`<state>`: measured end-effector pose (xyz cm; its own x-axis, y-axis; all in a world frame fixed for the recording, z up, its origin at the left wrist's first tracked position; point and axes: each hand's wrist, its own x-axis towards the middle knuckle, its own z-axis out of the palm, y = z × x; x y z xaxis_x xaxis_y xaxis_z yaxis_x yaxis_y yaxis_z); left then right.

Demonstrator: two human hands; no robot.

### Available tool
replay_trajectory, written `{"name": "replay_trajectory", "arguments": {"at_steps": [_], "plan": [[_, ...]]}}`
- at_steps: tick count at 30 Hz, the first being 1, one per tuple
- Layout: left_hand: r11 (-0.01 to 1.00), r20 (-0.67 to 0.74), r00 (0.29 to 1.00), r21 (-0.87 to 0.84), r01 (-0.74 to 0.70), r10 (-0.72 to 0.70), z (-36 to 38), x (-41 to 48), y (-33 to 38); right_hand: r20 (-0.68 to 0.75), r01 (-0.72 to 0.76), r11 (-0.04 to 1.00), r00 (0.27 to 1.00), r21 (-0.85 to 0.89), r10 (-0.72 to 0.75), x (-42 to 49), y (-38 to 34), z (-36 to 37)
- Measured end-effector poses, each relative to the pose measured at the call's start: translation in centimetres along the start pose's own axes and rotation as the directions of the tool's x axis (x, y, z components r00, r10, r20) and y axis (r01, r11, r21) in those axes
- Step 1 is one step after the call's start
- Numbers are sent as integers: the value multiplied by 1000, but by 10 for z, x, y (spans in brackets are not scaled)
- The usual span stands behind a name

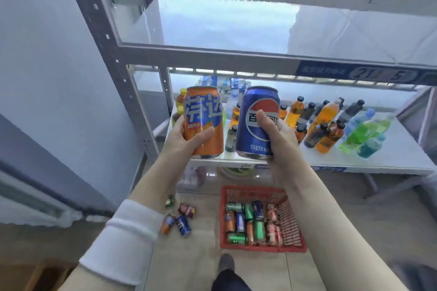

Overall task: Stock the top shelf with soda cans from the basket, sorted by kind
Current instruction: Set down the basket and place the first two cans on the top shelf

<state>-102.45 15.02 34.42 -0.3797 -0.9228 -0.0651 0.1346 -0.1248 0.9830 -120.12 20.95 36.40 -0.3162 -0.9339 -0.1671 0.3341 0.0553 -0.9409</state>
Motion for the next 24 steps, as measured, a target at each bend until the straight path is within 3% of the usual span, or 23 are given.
{"name": "replay_trajectory", "arguments": {"at_steps": [13, 24], "plan": [[990, -87, 988, -39, -134, 130, 25, 137, 67, 58, 125, 989, 991, -75, -121, 128, -90, -5], [962, -69, 973, 184, -203, 218, -32, 278, 119, 55, 242, 957, 970, -161, -236, 256, -128, 55]]}}
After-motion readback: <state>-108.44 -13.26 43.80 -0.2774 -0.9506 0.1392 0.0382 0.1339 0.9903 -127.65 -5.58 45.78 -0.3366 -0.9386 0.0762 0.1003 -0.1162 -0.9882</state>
